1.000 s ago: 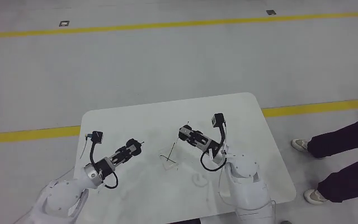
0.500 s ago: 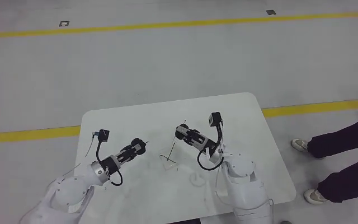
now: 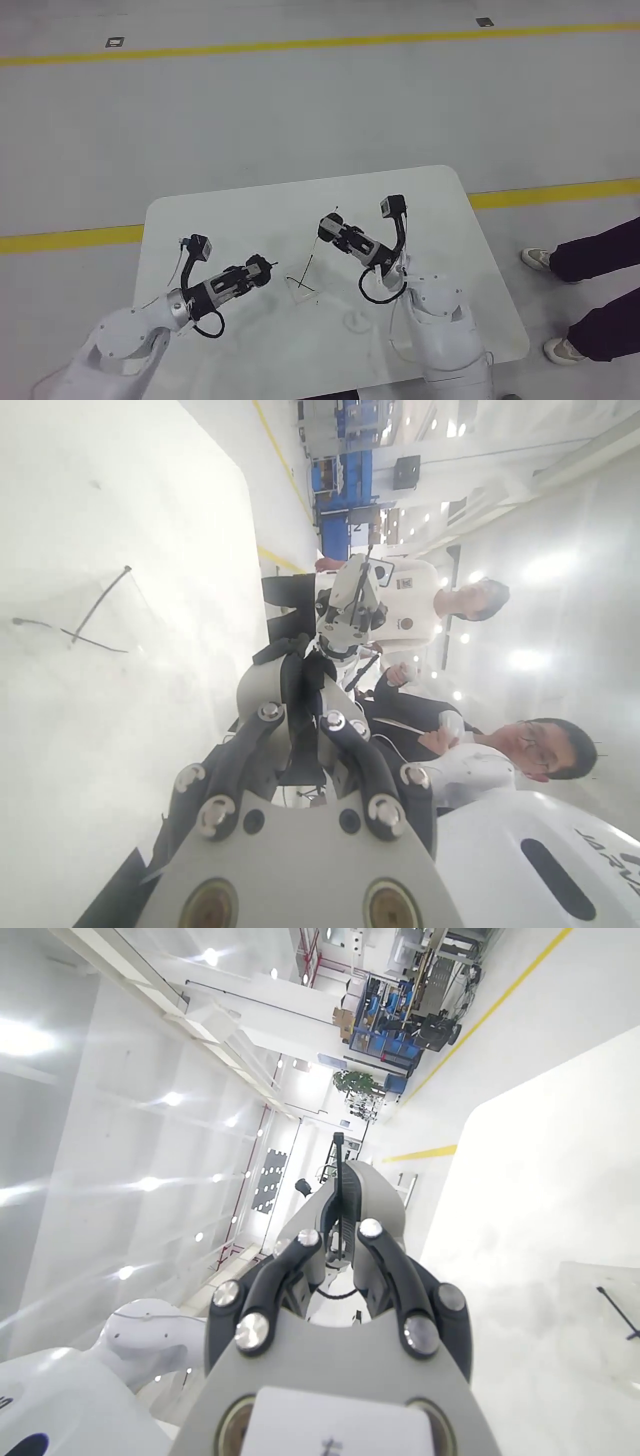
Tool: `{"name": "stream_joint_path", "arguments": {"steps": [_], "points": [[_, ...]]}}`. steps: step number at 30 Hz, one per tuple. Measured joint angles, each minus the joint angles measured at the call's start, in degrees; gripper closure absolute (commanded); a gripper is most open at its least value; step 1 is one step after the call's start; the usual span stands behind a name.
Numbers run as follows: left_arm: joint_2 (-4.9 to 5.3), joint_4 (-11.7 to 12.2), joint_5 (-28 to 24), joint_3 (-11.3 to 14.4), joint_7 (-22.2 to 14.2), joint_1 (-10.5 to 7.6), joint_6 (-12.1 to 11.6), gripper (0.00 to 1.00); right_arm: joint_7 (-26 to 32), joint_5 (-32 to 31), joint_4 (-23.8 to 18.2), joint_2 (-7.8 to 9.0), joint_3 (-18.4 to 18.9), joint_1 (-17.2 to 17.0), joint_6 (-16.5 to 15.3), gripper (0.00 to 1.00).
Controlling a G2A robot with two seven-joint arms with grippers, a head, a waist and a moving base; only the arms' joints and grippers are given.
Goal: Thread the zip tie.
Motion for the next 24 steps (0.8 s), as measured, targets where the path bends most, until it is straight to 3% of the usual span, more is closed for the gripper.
{"name": "stream_joint_path", "arguments": {"steps": [12, 22, 24], "points": [[0.09, 1.8, -9.9, 0.9, -5.6, -2.04, 5.8, 1.00, 2.3, -2.3, -2.4, 2.35, -2.3, 1.0, 0.0, 1.00], [0.17, 1.5, -8.6, 0.6, -5.1, -2.54, 5.2, 1.00, 2.7, -2.2, -2.3, 2.62, -2.6, 1.0, 0.0, 1.00], [0.02, 1.9, -10.6, 1.1, -4.4, -2.56, 6.4, 1.00, 2.5, -2.4, -2.3, 2.66, -2.6, 1.1, 0.0, 1.00]]}}
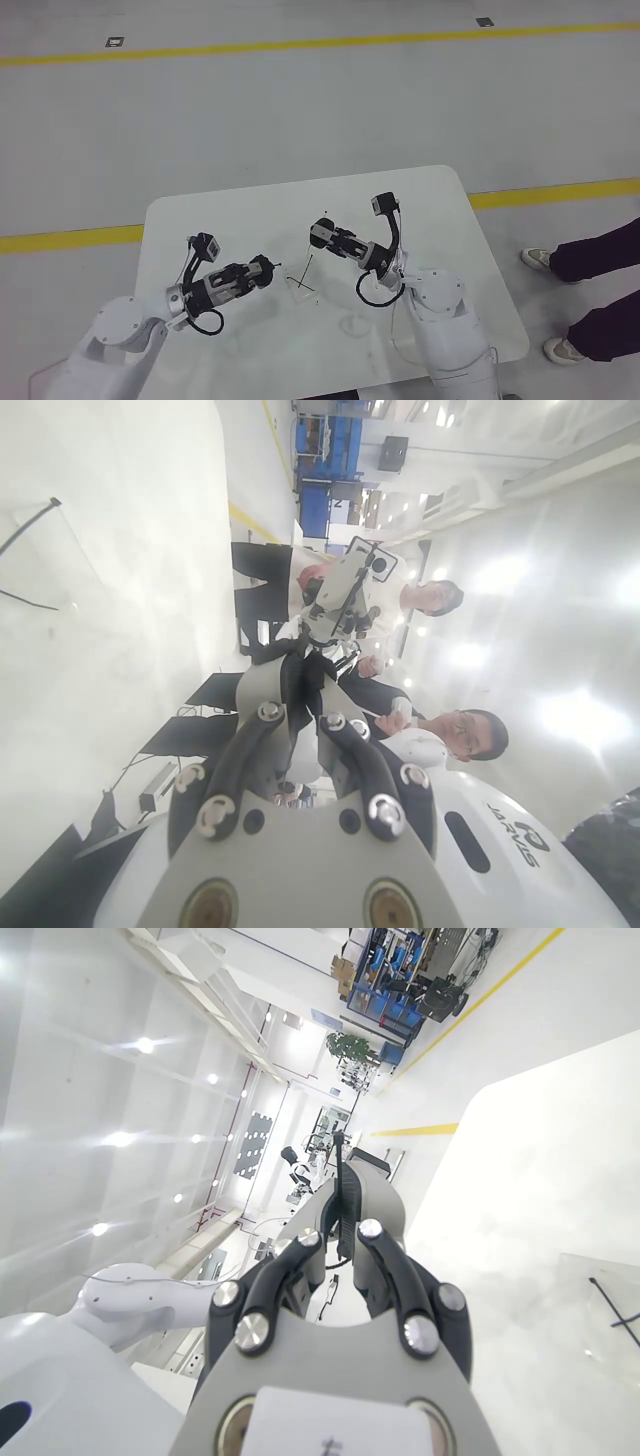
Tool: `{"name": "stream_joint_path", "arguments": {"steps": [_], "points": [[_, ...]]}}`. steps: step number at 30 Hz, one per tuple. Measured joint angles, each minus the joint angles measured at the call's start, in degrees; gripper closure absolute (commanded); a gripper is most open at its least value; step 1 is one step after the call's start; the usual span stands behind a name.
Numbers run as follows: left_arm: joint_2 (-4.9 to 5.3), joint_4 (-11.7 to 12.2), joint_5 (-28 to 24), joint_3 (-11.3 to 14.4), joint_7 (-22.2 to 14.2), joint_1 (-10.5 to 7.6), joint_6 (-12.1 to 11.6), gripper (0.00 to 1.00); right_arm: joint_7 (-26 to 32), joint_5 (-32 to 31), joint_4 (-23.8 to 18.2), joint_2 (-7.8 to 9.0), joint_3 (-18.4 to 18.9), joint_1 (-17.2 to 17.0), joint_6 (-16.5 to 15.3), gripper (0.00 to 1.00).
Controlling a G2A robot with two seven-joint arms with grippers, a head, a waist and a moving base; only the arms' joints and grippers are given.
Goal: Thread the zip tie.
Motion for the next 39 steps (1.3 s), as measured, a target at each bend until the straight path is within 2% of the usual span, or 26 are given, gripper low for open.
{"name": "stream_joint_path", "arguments": {"steps": [3, 7, 13, 17, 26, 28, 35, 39], "points": [[-0.08, 0.7, -4.5, 0.5, -1.5, -0.65, 3.2, 1.00, -2.2, -3.2, -0.6, 0.27, -1.0, 0.2, 0.0, 1.00], [-0.08, 2.1, -11.5, 0.8, -6.2, -1.34, 7.1, 1.00, -2.7, -3.2, -2.2, 0.99, -1.9, 0.4, 0.0, 1.00], [-0.10, 4.4, -16.5, 1.7, -9.5, -2.69, 11.1, 1.00, -1.8, -1.8, -4.0, 2.29, -2.4, 0.6, 0.0, 1.00], [-0.16, 5.4, -17.6, 2.7, -9.6, -3.36, 12.4, 1.00, -0.9, -1.9, -4.6, 3.21, -2.8, 0.7, 0.0, 1.00], [-0.09, 6.3, -19.2, 3.4, -9.3, -3.94, 13.2, 1.00, -1.9, -2.8, -4.2, 5.20, -5.9, 1.3, 0.0, 1.00], [0.00, 6.0, -18.0, 3.2, -9.2, -4.07, 12.5, 1.00, -2.0, -2.9, -4.1, 5.36, -6.1, 1.3, 0.0, 1.00], [-0.05, 5.9, -18.0, 3.5, -8.7, -4.03, 12.5, 1.00, -2.0, -2.9, -4.1, 5.33, -6.1, 1.3, 0.0, 1.00], [-0.13, 5.8, -19.4, 4.5, -8.5, -4.15, 13.9, 1.00, -4.4, -5.1, -4.0, 5.52, -7.1, 1.3, 0.0, 1.00]]}}
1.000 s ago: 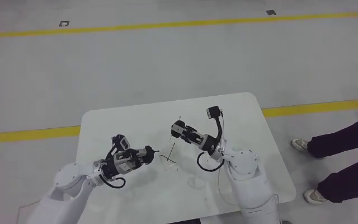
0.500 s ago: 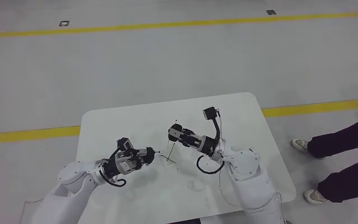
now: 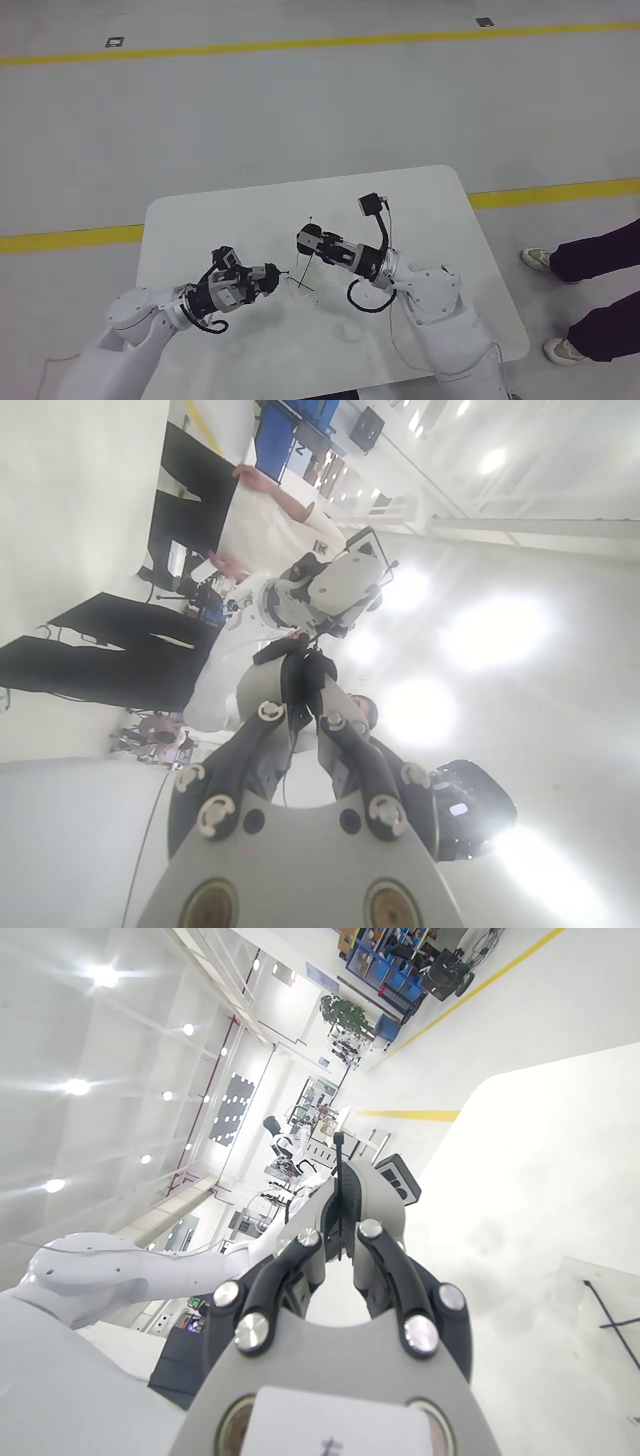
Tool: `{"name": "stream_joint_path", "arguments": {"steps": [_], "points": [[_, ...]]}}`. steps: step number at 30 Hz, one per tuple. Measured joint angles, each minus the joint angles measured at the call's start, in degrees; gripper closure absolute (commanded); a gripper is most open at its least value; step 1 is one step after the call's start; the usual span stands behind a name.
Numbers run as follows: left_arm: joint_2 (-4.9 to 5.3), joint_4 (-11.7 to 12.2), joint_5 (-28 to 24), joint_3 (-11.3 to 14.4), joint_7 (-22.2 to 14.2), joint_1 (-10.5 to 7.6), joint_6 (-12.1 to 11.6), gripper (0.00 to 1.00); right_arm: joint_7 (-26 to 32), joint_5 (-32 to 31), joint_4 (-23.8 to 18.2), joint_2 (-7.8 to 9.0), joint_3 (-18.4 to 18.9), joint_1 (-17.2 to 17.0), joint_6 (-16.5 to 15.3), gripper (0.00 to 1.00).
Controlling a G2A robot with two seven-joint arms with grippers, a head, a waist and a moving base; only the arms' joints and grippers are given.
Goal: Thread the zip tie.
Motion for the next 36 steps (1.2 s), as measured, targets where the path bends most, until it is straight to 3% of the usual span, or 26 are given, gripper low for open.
{"name": "stream_joint_path", "arguments": {"steps": [11, 36], "points": [[0.36, 0.1, 0.0, 0.3, -0.2, -0.37, 1.3, 1.00, -2.8, -4.1, -0.3, 1.15, -2.1, 0.0, 0.0, 1.00], [0.97, -0.3, 1.9, 0.3, 1.4, -0.11, -0.2, 1.00, -3.4, -3.0, -1.7, 3.61, -4.1, 0.3, 0.0, 1.00]]}}
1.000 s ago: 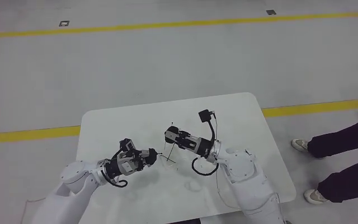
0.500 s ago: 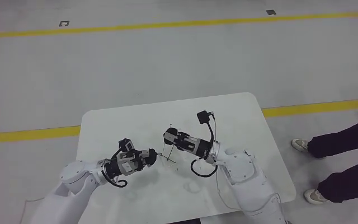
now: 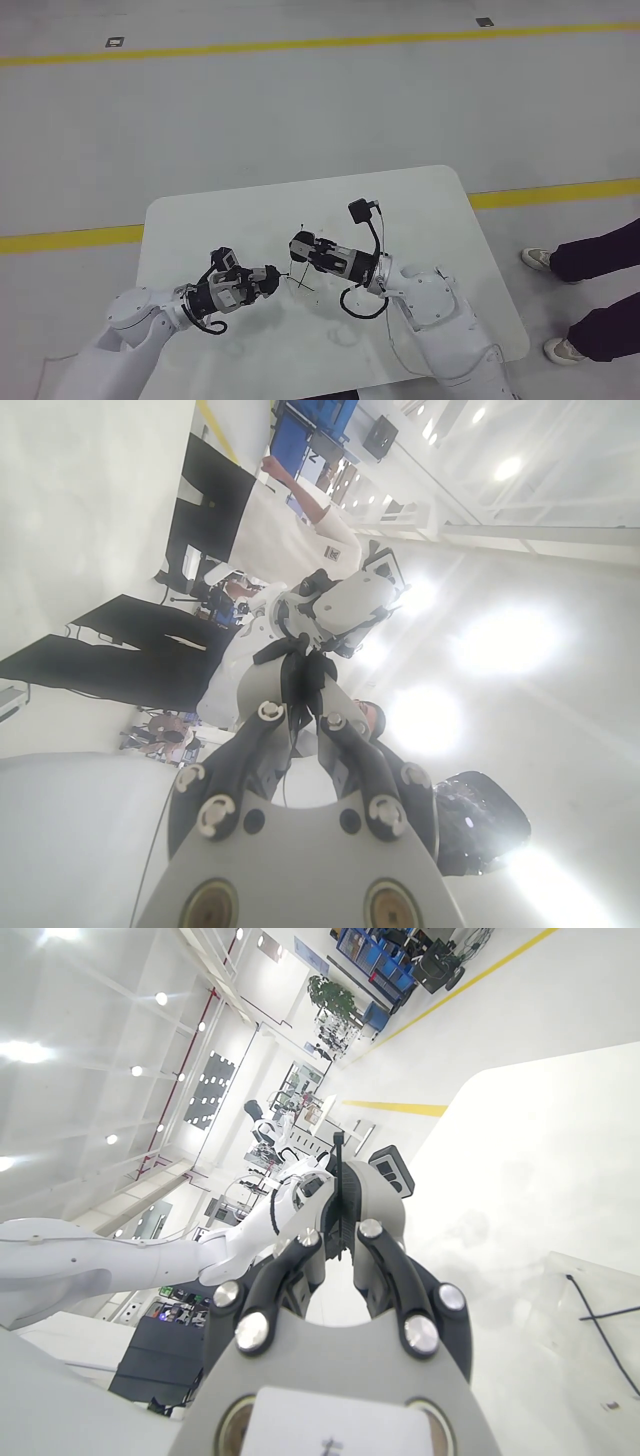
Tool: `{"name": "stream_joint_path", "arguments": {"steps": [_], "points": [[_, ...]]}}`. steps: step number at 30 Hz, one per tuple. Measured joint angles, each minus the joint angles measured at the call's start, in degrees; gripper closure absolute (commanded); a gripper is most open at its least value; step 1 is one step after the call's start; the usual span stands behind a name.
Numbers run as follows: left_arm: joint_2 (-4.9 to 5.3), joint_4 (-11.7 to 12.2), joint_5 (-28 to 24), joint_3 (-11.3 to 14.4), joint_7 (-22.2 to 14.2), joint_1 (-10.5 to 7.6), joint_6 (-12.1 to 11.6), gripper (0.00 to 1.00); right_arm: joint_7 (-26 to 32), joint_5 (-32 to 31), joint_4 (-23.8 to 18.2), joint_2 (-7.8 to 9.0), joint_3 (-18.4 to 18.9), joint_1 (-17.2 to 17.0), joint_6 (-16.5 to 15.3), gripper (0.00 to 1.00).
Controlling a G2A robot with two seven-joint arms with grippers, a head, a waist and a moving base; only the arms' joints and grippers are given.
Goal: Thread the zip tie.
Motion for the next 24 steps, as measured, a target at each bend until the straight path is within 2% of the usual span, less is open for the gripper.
{"name": "stream_joint_path", "arguments": {"steps": [17, 20, 24], "points": [[-0.02, -0.1, 0.0, 0.1, 0.2, 0.01, 0.0, 1.00, 0.0, 0.0, 0.0, 0.00, 0.0, 0.0, 0.0, 1.00], [-0.11, -0.5, -0.5, 0.6, 1.4, 0.07, -0.1, 1.00, -1.4, -1.2, 0.0, 0.10, -0.4, 0.0, 0.1, 1.00], [-0.02, -0.7, -0.9, 0.6, 1.1, 0.09, 0.2, 1.00, -3.0, -3.1, 0.0, 0.38, -0.8, -0.1, 0.0, 1.00]]}}
